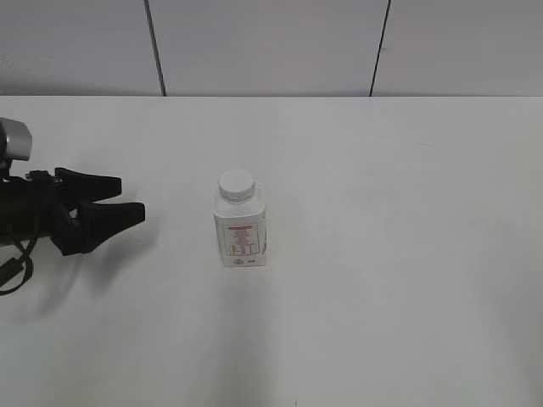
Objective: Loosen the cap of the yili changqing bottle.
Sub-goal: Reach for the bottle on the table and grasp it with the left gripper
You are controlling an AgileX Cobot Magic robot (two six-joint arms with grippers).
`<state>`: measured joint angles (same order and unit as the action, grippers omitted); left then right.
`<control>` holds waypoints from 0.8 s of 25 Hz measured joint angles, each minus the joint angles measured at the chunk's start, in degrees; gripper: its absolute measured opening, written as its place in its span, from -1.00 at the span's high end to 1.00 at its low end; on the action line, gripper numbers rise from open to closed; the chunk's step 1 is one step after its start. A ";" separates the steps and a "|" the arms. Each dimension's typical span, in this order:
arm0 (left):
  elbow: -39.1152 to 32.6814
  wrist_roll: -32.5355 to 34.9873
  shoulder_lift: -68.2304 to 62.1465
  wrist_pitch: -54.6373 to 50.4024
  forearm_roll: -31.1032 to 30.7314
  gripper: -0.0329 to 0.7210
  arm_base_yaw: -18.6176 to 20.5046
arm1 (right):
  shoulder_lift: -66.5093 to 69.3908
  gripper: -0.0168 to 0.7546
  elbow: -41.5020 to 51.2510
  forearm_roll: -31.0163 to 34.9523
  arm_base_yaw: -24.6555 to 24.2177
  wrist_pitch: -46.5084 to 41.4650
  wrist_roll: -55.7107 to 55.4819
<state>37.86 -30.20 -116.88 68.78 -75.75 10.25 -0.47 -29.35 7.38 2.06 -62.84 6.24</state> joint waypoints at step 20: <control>8.72 5.20 -7.43 -3.70 2.62 -0.68 -16.65 | 0.00 -0.55 0.00 0.04 0.00 0.00 0.00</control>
<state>46.59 -25.00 -124.31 65.08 -73.13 -6.40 -0.47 -29.35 7.42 2.06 -62.84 6.24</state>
